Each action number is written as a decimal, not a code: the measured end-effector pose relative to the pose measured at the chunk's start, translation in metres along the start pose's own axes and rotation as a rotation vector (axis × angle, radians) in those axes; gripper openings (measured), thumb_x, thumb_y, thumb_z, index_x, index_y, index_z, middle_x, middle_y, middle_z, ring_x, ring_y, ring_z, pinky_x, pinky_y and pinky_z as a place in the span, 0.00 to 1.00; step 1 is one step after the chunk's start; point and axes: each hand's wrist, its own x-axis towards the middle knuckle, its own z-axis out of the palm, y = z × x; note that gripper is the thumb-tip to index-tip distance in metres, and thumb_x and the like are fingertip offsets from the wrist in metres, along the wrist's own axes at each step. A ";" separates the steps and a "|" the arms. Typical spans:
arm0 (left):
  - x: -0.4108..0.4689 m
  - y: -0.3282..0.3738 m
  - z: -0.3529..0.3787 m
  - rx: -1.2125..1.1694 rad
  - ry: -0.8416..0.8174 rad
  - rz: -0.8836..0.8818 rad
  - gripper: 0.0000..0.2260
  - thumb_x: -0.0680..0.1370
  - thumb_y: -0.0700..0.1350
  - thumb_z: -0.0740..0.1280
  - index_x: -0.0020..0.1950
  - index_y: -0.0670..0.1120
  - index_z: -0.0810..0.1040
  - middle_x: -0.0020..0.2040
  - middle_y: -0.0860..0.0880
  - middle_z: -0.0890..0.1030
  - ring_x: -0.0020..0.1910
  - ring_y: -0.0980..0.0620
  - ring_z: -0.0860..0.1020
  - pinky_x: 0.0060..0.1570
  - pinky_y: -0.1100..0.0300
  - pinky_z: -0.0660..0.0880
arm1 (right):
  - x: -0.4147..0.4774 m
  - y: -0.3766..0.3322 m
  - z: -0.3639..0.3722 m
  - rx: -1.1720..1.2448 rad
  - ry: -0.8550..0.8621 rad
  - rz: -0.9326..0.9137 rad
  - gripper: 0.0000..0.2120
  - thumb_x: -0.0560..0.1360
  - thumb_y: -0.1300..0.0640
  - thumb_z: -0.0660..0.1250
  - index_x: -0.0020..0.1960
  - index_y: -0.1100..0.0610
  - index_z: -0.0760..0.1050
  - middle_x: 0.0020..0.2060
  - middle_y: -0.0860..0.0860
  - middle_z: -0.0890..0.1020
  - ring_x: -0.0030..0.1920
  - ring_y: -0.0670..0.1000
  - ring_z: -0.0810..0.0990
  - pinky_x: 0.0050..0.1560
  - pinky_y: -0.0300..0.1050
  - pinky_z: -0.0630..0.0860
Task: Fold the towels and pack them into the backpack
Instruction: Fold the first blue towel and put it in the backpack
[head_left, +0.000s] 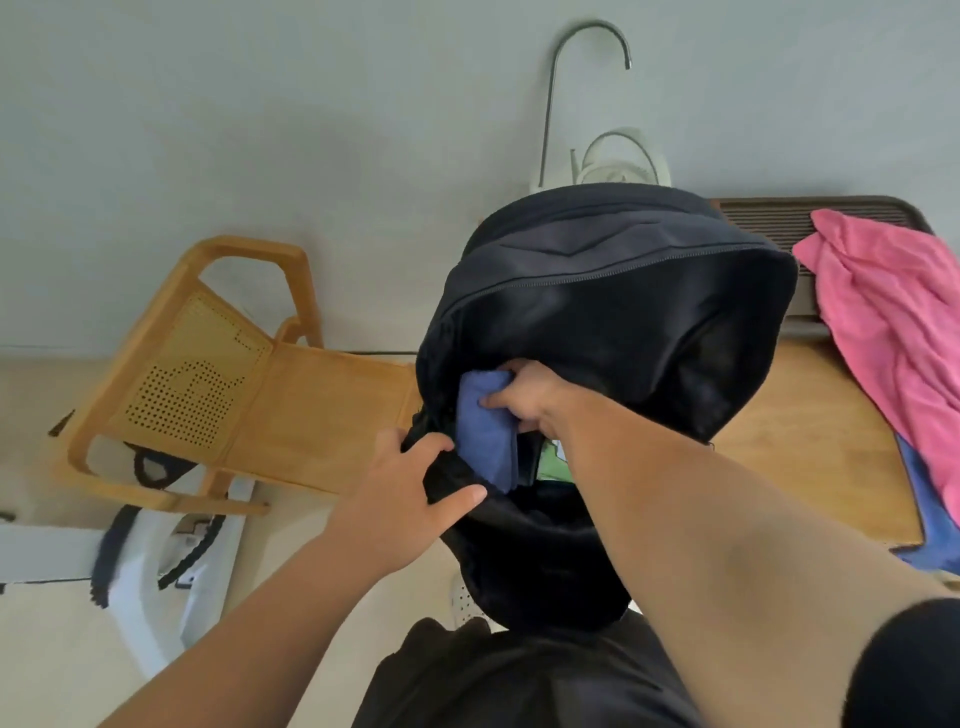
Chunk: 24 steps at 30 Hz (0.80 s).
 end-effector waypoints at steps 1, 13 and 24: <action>0.000 -0.003 -0.001 -0.001 -0.009 0.009 0.27 0.73 0.68 0.67 0.69 0.60 0.68 0.58 0.52 0.65 0.53 0.52 0.73 0.56 0.59 0.75 | 0.004 0.003 0.007 0.081 -0.005 0.024 0.26 0.75 0.58 0.75 0.70 0.57 0.70 0.60 0.55 0.79 0.59 0.57 0.78 0.56 0.58 0.81; 0.009 -0.024 -0.002 0.082 -0.047 0.187 0.31 0.70 0.71 0.63 0.70 0.63 0.63 0.60 0.54 0.66 0.52 0.54 0.73 0.53 0.59 0.77 | -0.001 0.018 0.026 -0.507 0.172 -0.012 0.52 0.71 0.31 0.68 0.79 0.59 0.50 0.70 0.61 0.72 0.68 0.61 0.73 0.65 0.52 0.72; 0.010 -0.040 0.002 0.022 -0.026 0.253 0.31 0.73 0.64 0.69 0.73 0.62 0.62 0.62 0.55 0.65 0.52 0.55 0.72 0.51 0.64 0.73 | -0.028 -0.002 0.035 -0.830 -0.370 0.039 0.24 0.85 0.56 0.57 0.79 0.58 0.58 0.75 0.60 0.64 0.72 0.59 0.67 0.64 0.44 0.65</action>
